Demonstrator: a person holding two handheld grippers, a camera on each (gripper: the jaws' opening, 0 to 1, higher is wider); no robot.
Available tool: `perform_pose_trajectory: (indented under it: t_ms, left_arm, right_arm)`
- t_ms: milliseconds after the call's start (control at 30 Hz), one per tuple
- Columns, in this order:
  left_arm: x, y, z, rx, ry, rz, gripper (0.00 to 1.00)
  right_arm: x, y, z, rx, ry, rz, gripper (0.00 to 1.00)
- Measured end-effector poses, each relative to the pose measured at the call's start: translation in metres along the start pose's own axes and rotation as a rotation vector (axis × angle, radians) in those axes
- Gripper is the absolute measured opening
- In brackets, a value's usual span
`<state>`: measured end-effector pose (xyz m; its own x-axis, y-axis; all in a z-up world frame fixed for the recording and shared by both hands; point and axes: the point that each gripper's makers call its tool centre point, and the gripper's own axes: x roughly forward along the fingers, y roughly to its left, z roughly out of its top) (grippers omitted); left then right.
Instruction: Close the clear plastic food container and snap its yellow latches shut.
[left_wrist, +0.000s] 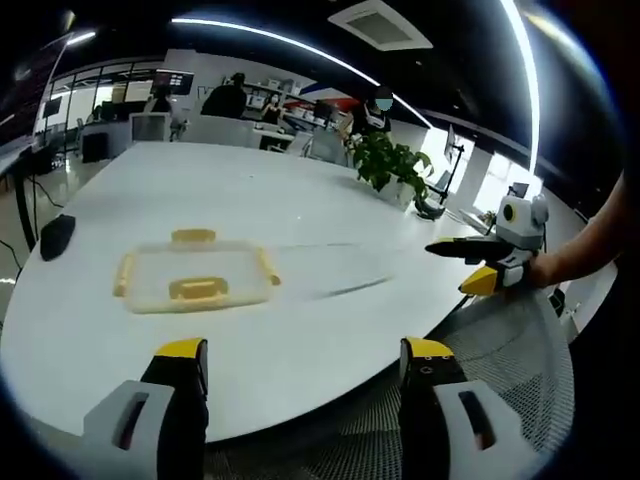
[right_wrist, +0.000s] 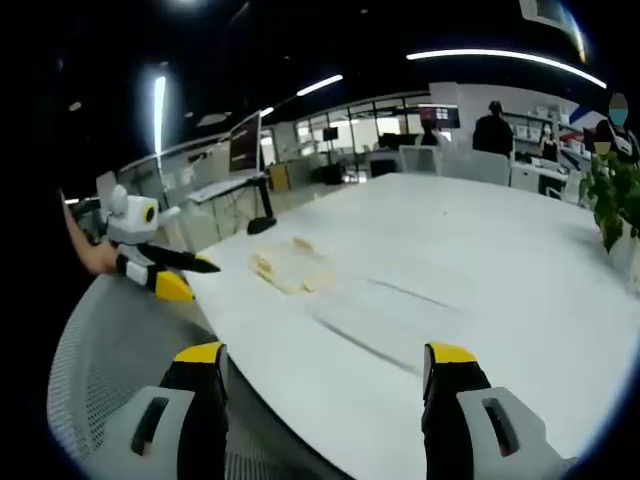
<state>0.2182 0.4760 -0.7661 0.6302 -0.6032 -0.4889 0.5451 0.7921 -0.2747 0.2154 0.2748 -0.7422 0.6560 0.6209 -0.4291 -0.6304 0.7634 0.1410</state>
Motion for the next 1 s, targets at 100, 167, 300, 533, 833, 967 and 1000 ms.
perform_pose_trajectory:
  t_ms: [100, 167, 300, 533, 833, 967, 1000]
  left_arm:
    - [0.0002, -0.0001, 0.0000, 0.000, 0.001, -0.002, 0.77]
    - [0.0005, -0.0001, -0.0003, 0.001, 0.002, -0.004, 0.77]
    - [0.0003, 0.0008, 0.0001, 0.000, 0.001, -0.003, 0.77]
    - [0.0002, 0.0007, -0.0006, -0.005, 0.002, -0.005, 0.76]
    - [0.0003, 0.0032, 0.0006, 0.002, -0.005, 0.014, 0.78]
    - [0.0008, 0.0029, 0.0001, 0.002, -0.001, 0.014, 0.78]
    - [0.0009, 0.0030, 0.0004, 0.001, -0.002, 0.014, 0.78]
  right_arm:
    - [0.0001, -0.0004, -0.0004, -0.002, 0.002, -0.003, 0.80]
    - [0.0004, -0.0001, -0.0005, -0.004, 0.002, -0.003, 0.80]
    - [0.0011, 0.0014, -0.0002, -0.002, 0.002, -0.003, 0.80]
    - [0.0006, 0.0011, -0.0014, -0.007, 0.008, 0.001, 0.80]
    - [0.0001, -0.0009, -0.0019, -0.011, 0.010, -0.004, 0.79]
    - [-0.0001, -0.0014, -0.0021, -0.013, 0.011, -0.005, 0.79]
    - [-0.0001, -0.0015, -0.0021, -0.013, 0.011, -0.005, 0.79]
